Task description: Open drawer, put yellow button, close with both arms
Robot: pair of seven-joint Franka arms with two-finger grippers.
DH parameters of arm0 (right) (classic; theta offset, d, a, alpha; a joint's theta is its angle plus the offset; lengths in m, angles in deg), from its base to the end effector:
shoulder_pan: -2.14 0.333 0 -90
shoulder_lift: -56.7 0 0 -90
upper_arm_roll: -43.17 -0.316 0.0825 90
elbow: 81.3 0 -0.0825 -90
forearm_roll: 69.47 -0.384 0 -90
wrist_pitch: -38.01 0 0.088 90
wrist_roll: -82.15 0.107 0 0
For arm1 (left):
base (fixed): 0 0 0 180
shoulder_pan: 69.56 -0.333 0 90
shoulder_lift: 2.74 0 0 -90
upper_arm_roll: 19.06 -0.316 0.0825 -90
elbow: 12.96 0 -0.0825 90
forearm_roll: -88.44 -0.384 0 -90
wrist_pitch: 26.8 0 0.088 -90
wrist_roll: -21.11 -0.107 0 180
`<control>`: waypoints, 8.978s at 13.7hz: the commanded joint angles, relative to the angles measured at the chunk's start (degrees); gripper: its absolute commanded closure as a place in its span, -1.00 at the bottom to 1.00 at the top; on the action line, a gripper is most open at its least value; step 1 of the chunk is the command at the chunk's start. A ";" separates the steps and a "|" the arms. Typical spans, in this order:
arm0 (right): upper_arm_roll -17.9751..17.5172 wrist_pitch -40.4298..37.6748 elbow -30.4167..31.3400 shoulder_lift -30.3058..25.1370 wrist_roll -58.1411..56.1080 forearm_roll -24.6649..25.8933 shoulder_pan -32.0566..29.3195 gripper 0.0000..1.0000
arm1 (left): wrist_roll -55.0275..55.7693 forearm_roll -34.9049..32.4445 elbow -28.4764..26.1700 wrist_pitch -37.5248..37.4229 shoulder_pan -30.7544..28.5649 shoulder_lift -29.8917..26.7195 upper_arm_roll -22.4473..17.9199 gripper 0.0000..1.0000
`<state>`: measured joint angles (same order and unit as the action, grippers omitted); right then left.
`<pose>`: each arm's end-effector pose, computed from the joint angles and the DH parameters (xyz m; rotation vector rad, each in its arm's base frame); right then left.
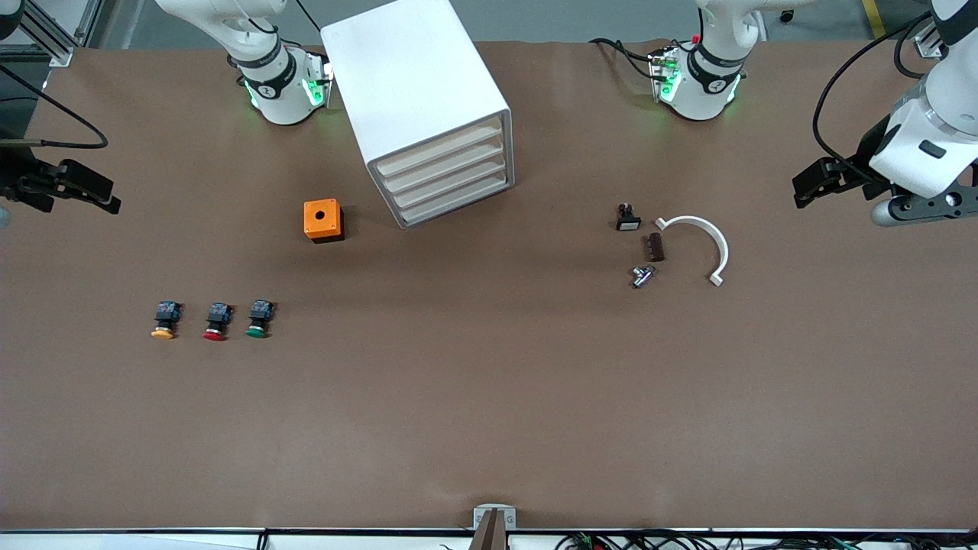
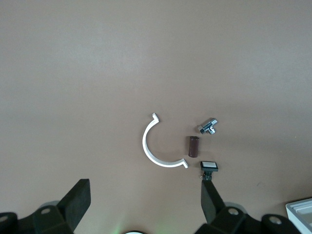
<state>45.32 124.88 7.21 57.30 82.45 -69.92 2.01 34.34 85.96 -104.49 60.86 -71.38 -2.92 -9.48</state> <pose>0.5518 -0.0210 0.6262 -3.1321 0.0701 0.0610 0.5439 -0.0694 0.6103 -3.0821 -0.1478 0.0855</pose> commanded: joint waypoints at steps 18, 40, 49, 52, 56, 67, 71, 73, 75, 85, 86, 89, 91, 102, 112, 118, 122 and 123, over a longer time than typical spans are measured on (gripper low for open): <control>0.05 0.04 0.78 9.67 -5.49 2.29 -5.05 -1.00 | -3.05 0.29 10.39 5.50 1.64 23.01 2.02 -1.00; -0.12 50.15 20.30 30.42 -15.51 6.95 -15.25 -1.00 | 76.82 14.40 13.04 9.98 23.61 38.94 2.02 -1.00; -0.12 50.41 20.82 32.62 -14.98 3.96 -15.51 -1.00 | 112.25 35.94 12.95 9.28 26.25 39.38 2.90 -1.00; -0.12 51.21 20.82 33.32 -14.98 3.96 -15.95 -1.00 | 117.89 47.90 12.77 8.85 26.16 39.38 2.90 -1.00; -0.04 51.12 20.82 33.41 -15.07 3.96 -16.04 -0.50 | 121.77 55.90 12.60 8.05 28.26 41.04 2.90 -1.00; -0.12 50.50 20.39 30.79 -18.85 4.05 -15.25 0.55 | 127.48 58.65 12.69 7.96 35.20 44.74 2.81 -0.36; -0.30 46.48 20.56 25.25 -18.85 4.05 -13.76 0.58 | 129.59 61.02 12.69 7.35 35.65 44.30 2.90 -0.13; -0.39 40.24 20.65 21.74 -18.24 4.05 -12.09 0.60 | 129.77 61.01 12.69 7.17 36.36 44.74 2.81 0.51; -0.39 35.67 20.47 19.10 -17.97 4.05 -10.95 0.64 | 129.86 60.93 12.69 7.17 36.61 45.27 2.81 0.65; -0.39 12.12 17.75 4.33 4.94 4.75 1.87 0.66 | 129.25 61.02 13.47 7.17 32.67 45.54 2.28 0.81; -0.39 9.83 16.62 3.80 7.23 4.84 3.45 0.66 | 129.24 61.02 14.17 7.08 31.53 45.53 2.28 0.81; -0.39 3.06 12.31 3.79 12.60 4.84 7.32 0.67 | 128.63 61.89 14.35 7.08 28.19 45.36 2.72 0.80; -0.47 -1.51 9.33 3.79 19.52 4.84 11.01 0.67 | 128.28 63.38 14.88 7.08 25.64 44.83 2.99 0.80; -0.56 -4.08 4.30 5.11 65.31 -1.65 33.07 0.73 | 124.15 70.07 15.85 5.24 17.37 45.53 2.72 -0.95; -0.56 15.59 4.48 12.57 108.13 -11.06 41.96 0.72 | 108.08 66.48 16.11 4.71 15.26 45.53 -2.00 -1.00; -0.56 20.88 4.56 16.36 114.30 -11.24 45.30 0.72 | 97.53 55.85 17.17 4.88 15.35 45.36 -5.10 -1.00; -0.56 20.71 4.91 16.98 114.75 -11.33 46.80 0.67 | 85.68 49.08 17.26 5.24 15.17 45.27 -5.27 -1.00; -0.56 20.71 5.18 16.98 114.75 -11.33 47.06 0.62 | 82.34 48.37 17.26 5.24 15.26 45.01 -6.32 -1.00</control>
<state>44.26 146.01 13.03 73.96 196.18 -80.04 48.11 121.85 136.58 -87.71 66.26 -56.33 42.78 -14.43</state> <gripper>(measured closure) 0.590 0.000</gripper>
